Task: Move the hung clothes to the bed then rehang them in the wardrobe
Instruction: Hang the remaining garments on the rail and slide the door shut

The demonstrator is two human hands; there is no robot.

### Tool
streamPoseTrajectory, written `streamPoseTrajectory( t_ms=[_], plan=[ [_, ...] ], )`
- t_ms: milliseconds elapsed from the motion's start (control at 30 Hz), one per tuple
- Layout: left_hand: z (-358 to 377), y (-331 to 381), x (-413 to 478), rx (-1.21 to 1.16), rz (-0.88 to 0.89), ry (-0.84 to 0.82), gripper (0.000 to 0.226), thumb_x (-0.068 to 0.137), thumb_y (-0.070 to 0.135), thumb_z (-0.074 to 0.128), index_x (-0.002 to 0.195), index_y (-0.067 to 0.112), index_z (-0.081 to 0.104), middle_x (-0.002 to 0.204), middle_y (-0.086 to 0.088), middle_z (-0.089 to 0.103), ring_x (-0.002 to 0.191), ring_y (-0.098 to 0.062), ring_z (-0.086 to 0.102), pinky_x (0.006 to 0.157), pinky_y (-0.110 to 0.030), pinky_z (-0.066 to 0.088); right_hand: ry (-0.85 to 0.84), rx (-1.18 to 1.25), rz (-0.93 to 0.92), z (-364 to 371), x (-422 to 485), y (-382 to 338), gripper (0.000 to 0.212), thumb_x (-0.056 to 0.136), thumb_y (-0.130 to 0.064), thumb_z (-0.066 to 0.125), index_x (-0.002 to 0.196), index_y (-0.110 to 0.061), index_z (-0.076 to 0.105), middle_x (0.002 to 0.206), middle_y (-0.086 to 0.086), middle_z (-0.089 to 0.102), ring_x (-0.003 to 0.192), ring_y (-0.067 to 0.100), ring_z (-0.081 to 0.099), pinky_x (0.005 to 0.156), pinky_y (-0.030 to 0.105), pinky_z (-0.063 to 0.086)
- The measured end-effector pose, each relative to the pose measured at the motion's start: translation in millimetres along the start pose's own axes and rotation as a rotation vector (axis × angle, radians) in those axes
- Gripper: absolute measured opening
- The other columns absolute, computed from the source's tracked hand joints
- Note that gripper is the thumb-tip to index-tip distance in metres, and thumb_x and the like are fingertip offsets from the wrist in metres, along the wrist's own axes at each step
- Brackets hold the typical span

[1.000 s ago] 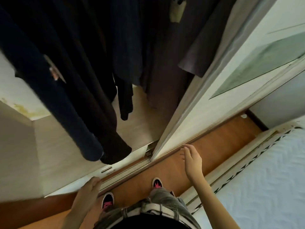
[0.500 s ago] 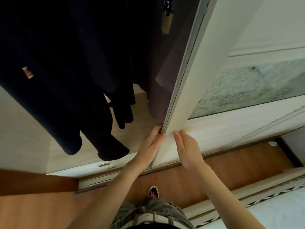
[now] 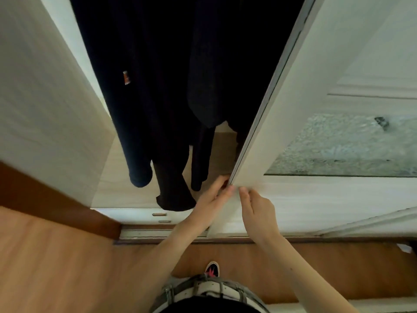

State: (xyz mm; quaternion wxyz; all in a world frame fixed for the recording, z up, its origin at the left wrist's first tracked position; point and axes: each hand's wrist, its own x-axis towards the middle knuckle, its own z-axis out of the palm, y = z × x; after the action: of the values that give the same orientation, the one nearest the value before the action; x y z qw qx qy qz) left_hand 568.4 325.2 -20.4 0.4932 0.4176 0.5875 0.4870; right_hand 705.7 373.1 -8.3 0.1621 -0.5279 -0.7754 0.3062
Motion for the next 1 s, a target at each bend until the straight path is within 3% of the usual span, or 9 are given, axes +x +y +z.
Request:
streamPoseTrajectory(
  t_ms=[100,267,400,467,567,667,767,933,1000],
  plan=[
    [-34,-9,-14,0.026,0.026,0.050,0.032,0.099,0.040,0.046,0.130,0.036,0.050,0.125,0.013,0.063,0.119,-0.002,0.057,0.100,-0.023,0.046,-0.030,-0.040,-0.077,22,1,-23,0.046,0.100,-0.047,0.025,0.090,-0.016,0.059,0.064,-0.012,0.053,0.058,0.009,0.048,0.050,0.013,0.030],
    [-109,-29,-58,0.042,0.040,0.407,0.029,0.097,0.028,0.051,0.124,0.037,0.051,0.112,0.000,0.064,0.106,-0.003,0.060,0.093,-0.017,0.044,-0.081,-0.072,-0.210,63,-3,-75,0.037,0.101,-0.040,0.029,0.078,-0.020,0.047,0.059,-0.010,0.047,0.055,0.014,0.045,0.048,0.025,0.025],
    [-184,-39,-115,0.042,-0.007,0.705,0.026,0.093,0.042,0.050,0.119,0.043,0.055,0.113,0.007,0.065,0.111,-0.014,0.060,0.099,-0.033,0.046,-0.149,-0.097,-0.301,97,-5,-117,0.039,0.102,-0.039,0.028,0.073,-0.021,0.047,0.055,-0.010,0.046,0.048,0.006,0.043,0.044,0.016,0.025],
    [-218,-36,-142,0.049,-0.011,0.842,0.024,0.094,0.042,0.050,0.117,0.041,0.057,0.110,0.011,0.065,0.108,-0.011,0.061,0.095,-0.032,0.047,-0.184,-0.106,-0.331,114,-5,-135,0.049,0.100,-0.045,0.021,0.074,-0.018,0.053,0.059,-0.003,0.055,0.051,0.010,0.050,0.046,0.020,0.032],
    [-267,-29,-172,0.061,0.031,1.138,0.023,0.098,0.028,0.052,0.120,0.024,0.057,0.104,0.010,0.063,0.094,0.005,0.060,0.081,-0.021,0.048,-0.227,-0.065,-0.330,143,-5,-162,0.062,0.098,-0.049,0.018,0.071,-0.013,0.061,0.064,0.003,0.063,0.056,0.017,0.060,0.052,0.032,0.048],
    [-322,-24,-189,0.120,0.042,1.396,0.030,0.095,0.039,0.054,0.122,0.028,0.049,0.114,0.007,0.058,0.100,0.000,0.058,0.088,-0.026,0.053,-0.262,-0.058,-0.354,170,-6,-194,0.063,0.099,-0.048,0.023,0.066,-0.010,0.061,0.057,0.004,0.062,0.052,0.019,0.060,0.050,0.038,0.051],
    [-371,-17,-196,0.126,0.053,1.444,0.049,0.093,0.053,0.050,0.136,0.034,0.037,0.136,0.004,0.045,0.120,-0.011,0.052,0.100,-0.030,0.046,-0.272,-0.164,-0.431,196,-7,-225,0.058,0.101,-0.041,0.024,0.075,-0.007,0.064,0.062,0.005,0.064,0.053,0.019,0.061,0.048,0.034,0.050],
    [-417,-1,-193,-0.018,0.070,1.253,0.067,0.096,0.055,0.043,0.153,0.035,0.015,0.158,0.011,0.029,0.144,-0.015,0.033,0.116,-0.036,0.032,-0.249,-0.227,-0.519,237,-13,-276,0.068,0.097,-0.043,0.013,0.075,-0.007,0.065,0.064,0.008,0.065,0.055,0.022,0.060,0.048,0.031,0.041],
    [-425,2,-196,-0.037,0.050,1.203,0.067,0.097,0.052,0.042,0.154,0.033,0.014,0.159,0.011,0.027,0.145,-0.014,0.031,0.116,-0.031,0.030,-0.245,-0.275,-0.556,253,-14,-295,0.068,0.100,-0.042,0.012,0.080,-0.006,0.067,0.069,0.008,0.068,0.060,0.024,0.063,0.054,0.036,0.049]
  ],
)
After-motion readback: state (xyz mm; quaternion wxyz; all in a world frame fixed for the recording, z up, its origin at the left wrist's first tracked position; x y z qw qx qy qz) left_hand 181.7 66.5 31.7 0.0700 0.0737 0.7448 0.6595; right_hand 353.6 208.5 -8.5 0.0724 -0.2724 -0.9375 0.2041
